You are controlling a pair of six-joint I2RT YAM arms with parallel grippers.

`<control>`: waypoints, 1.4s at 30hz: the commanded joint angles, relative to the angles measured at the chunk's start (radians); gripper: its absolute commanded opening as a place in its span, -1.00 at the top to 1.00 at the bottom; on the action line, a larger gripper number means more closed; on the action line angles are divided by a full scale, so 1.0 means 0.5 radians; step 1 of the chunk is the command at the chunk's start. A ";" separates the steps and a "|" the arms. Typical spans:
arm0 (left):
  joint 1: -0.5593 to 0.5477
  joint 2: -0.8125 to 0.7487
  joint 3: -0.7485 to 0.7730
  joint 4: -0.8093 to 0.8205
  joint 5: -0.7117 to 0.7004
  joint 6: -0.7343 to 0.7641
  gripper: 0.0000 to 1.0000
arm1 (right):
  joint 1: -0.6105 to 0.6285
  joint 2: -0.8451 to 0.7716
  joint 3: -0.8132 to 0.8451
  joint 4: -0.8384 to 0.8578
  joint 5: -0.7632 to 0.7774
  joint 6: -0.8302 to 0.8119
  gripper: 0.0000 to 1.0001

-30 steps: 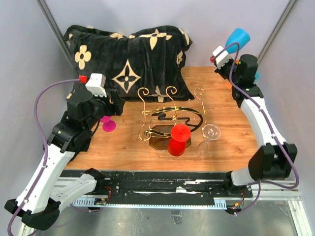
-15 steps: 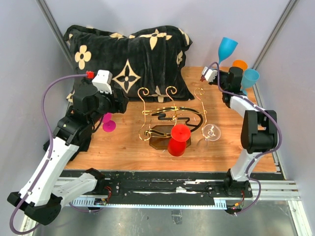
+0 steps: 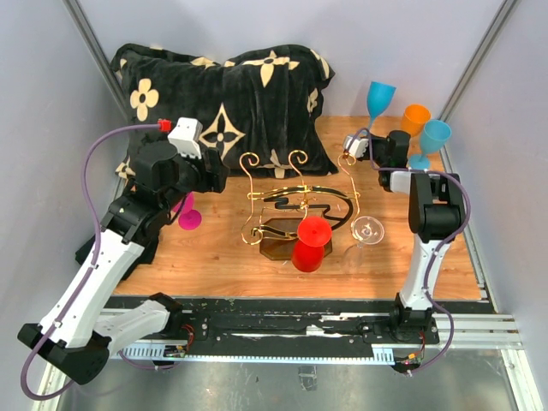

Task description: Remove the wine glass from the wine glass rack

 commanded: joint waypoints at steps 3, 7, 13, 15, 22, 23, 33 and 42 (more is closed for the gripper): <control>0.014 -0.001 0.046 0.059 0.009 0.036 -0.51 | 0.026 0.188 -0.009 0.413 0.027 -0.138 0.99; 0.015 -0.012 0.018 0.089 0.034 0.036 -0.51 | 0.073 0.296 0.037 0.406 0.097 -0.281 0.99; 0.015 -0.051 0.002 0.088 0.009 0.046 -0.51 | 0.114 0.437 0.082 0.432 0.212 -0.431 0.99; 0.015 -0.067 -0.007 0.099 0.011 0.040 -0.53 | 0.120 0.453 0.067 0.424 0.233 -0.492 0.99; 0.015 -0.092 -0.033 0.119 0.038 0.022 -0.52 | 0.141 0.435 -0.094 0.479 0.313 -0.514 0.99; 0.015 -0.097 -0.040 0.117 0.043 0.022 -0.53 | 0.141 0.429 -0.118 0.484 0.330 -0.510 0.99; 0.015 -0.121 -0.082 0.155 0.079 0.035 -0.54 | 0.150 0.370 -0.285 0.467 0.339 -0.544 0.92; 0.015 -0.132 -0.187 0.196 0.132 -0.005 -0.54 | 0.168 0.329 -0.342 0.332 0.391 -0.558 0.17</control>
